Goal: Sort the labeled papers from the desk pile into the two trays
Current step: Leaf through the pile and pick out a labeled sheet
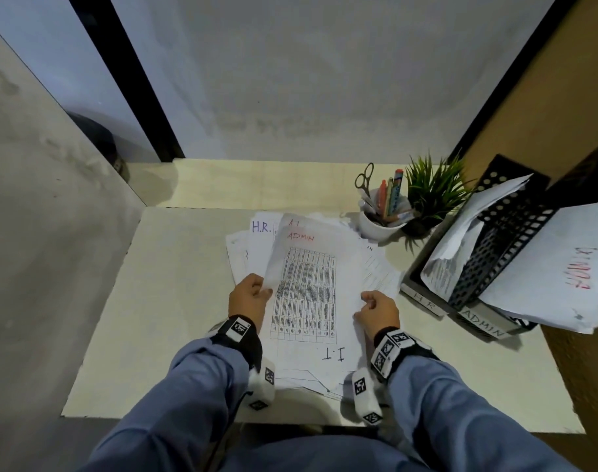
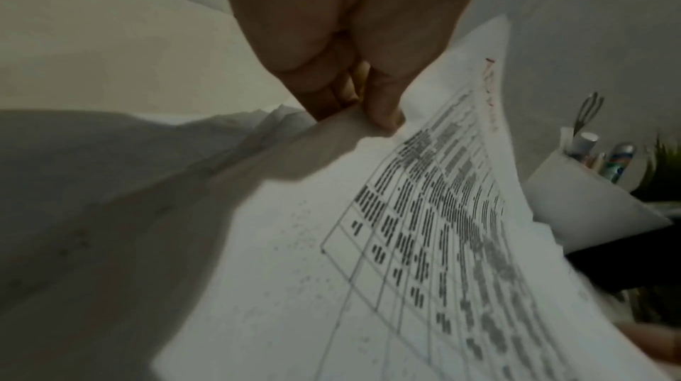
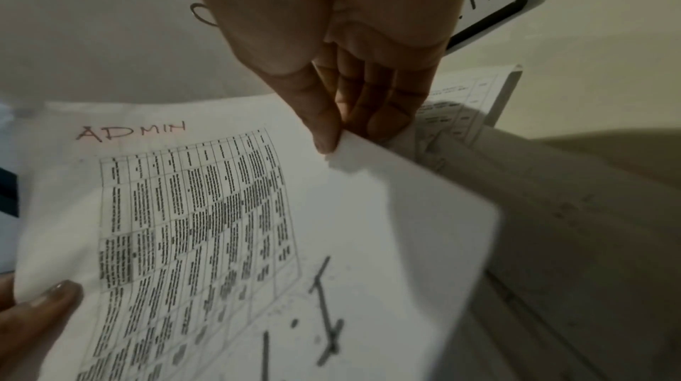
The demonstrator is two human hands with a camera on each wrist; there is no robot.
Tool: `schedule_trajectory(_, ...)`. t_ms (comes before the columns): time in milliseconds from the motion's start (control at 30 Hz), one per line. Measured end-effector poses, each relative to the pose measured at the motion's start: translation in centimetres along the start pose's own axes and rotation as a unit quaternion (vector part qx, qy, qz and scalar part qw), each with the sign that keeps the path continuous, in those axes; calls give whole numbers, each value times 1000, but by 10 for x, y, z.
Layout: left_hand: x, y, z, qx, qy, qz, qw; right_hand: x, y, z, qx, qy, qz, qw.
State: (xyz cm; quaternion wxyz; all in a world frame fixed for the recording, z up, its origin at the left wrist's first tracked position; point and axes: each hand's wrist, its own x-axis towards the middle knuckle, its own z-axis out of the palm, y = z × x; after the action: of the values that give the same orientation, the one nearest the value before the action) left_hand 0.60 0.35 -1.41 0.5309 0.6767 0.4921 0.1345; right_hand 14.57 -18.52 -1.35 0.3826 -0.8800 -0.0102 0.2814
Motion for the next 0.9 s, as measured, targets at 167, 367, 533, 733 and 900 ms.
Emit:
schedule_trajectory(167,-2,5,-5,-88,-44,-1,995,-1,-5,-2,83,8,3,997)
schedule_trajectory(367,-3,8,-4,-123,-20,-39,991,-3,-6,-13,164,22,3,986)
schedule_trajectory(533,-10,20,-10,-102,8,-48,994,-11,-2,-33,234,61,56,969)
schedule_trajectory(733,0,13,-10,-96,-33,-48,994,-20,-10,-47,329,24,95,939)
schedule_trajectory(900,1,17,-5,-121,-108,-100,982,-20,-18,-29,369,7,110,923)
